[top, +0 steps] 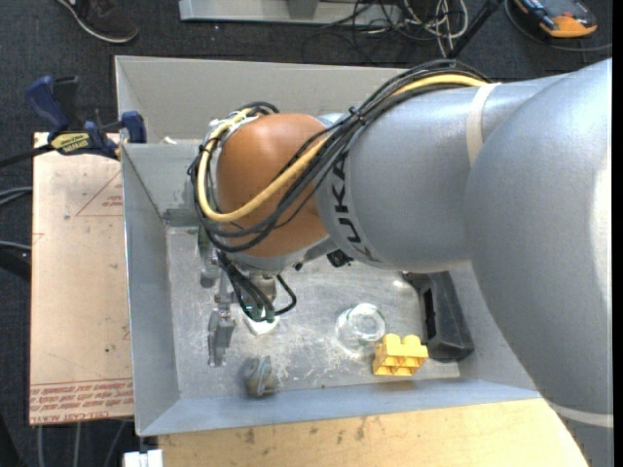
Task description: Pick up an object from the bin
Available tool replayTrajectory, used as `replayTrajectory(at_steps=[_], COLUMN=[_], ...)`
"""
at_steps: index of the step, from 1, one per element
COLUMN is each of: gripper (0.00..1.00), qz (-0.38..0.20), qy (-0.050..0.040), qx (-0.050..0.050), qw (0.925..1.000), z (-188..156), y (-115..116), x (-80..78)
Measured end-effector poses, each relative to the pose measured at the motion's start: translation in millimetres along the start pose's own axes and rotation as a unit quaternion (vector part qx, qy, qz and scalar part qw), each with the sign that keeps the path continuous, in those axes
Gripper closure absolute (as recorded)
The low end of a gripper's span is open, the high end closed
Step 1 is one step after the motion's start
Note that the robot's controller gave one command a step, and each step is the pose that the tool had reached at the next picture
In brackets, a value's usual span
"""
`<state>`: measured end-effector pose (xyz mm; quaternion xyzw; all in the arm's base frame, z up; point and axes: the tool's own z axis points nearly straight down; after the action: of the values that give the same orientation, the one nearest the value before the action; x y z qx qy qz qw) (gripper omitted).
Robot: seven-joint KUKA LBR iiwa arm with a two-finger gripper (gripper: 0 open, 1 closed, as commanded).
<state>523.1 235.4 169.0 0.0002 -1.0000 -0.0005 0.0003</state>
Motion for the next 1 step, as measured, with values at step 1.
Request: replayTrajectory(at_steps=[1], gripper=[0.00], qz=[-0.076], qy=[-0.0022], qx=[-0.002], qw=[0.9971], z=[19.9], y=[-34.4], x=[15.9])
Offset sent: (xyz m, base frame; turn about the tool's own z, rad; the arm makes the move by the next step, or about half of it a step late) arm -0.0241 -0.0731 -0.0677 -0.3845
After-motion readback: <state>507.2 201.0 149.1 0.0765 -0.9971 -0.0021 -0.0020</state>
